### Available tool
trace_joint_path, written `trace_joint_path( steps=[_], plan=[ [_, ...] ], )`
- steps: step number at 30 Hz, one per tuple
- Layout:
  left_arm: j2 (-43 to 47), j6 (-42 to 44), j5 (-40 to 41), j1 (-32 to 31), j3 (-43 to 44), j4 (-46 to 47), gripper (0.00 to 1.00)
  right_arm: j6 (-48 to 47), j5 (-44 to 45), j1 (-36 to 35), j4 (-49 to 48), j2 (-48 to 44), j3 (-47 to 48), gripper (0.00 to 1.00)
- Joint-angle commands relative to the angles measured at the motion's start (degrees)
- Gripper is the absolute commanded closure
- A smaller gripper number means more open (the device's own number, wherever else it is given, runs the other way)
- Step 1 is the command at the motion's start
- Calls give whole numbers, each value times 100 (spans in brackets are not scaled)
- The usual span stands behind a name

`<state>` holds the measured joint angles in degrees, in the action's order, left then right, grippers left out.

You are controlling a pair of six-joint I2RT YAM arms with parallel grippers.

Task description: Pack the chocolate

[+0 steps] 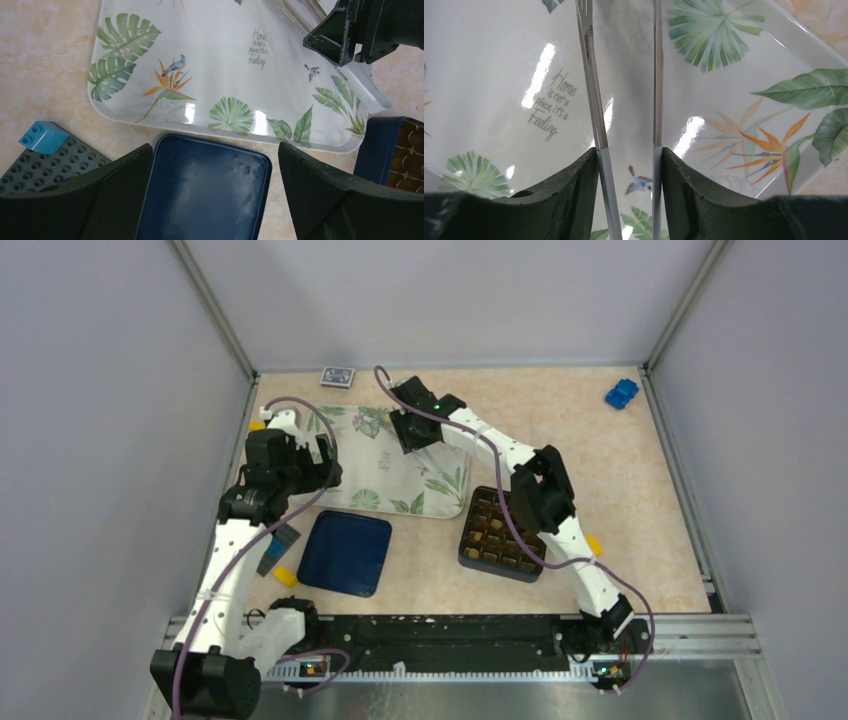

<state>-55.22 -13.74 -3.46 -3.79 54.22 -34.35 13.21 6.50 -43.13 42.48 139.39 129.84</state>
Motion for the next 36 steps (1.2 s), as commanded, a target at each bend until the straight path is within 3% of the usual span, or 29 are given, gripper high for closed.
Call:
trace_joint_path(
  steps=[1, 14, 24, 36],
  plan=[
    [174, 64, -1, 19, 63, 102, 1, 84, -218, -81, -235, 78, 302, 54],
    [293, 64, -12, 18, 27, 30, 1, 102, -346, -123, -516, -637, -424, 83],
    [285, 45, -18, 19, -11, 39, 1, 150, -883, -125, -684, -1835, -1713, 87],
    [183, 3, -191, 19, -90, 184, 1, 6, -1082, -125, 68, -3485, -3046, 88]
  ],
)
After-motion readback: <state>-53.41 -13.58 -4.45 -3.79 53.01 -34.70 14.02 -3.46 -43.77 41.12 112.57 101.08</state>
